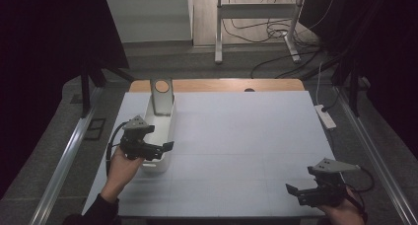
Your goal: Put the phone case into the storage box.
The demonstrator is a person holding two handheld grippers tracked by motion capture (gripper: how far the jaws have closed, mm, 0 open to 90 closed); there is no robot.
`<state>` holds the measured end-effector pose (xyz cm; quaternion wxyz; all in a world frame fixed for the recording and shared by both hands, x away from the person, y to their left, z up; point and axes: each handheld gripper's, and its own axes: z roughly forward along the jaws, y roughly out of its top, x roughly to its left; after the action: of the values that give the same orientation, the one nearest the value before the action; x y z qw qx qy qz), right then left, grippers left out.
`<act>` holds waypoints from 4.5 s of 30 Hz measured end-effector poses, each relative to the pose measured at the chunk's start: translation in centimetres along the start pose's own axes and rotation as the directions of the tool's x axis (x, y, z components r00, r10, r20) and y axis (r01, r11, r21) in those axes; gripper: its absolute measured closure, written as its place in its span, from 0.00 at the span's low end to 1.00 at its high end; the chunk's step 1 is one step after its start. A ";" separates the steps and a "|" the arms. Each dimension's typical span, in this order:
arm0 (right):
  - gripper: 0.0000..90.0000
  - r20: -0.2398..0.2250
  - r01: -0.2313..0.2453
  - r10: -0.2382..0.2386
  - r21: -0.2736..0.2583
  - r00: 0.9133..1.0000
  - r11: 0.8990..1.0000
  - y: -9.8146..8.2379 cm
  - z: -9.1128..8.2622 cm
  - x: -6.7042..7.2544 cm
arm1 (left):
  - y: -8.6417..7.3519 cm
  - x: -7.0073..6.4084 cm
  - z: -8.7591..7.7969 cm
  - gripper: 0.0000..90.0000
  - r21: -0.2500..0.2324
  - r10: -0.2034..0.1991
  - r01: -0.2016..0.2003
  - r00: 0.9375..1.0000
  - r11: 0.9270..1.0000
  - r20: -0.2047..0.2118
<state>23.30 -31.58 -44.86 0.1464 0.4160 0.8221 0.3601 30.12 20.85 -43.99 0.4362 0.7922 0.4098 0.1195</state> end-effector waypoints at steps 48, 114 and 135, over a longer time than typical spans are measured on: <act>0.02 -0.001 0.005 -0.005 0.005 1.000 1.000 0.0 0.0 0.0 | -2.1 -1.9 -2.6 0.02 -0.052 -0.011 0.011 1.000 0.999 0.011; 0.02 0.002 0.005 -0.005 0.012 1.000 1.000 0.0 0.1 0.1 | -8.6 -2.9 -7.4 0.01 -0.056 -0.063 0.059 0.994 0.997 -0.088; 0.02 0.003 0.005 -0.005 0.015 1.000 1.000 0.1 0.2 0.1 | -10.2 -3.4 -7.2 0.01 0.009 -0.060 0.062 0.991 0.998 -0.121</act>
<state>23.36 -31.38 -44.95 0.1453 0.4156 0.8255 0.3530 18.47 25.39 -47.19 0.4089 0.7734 0.4602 0.1513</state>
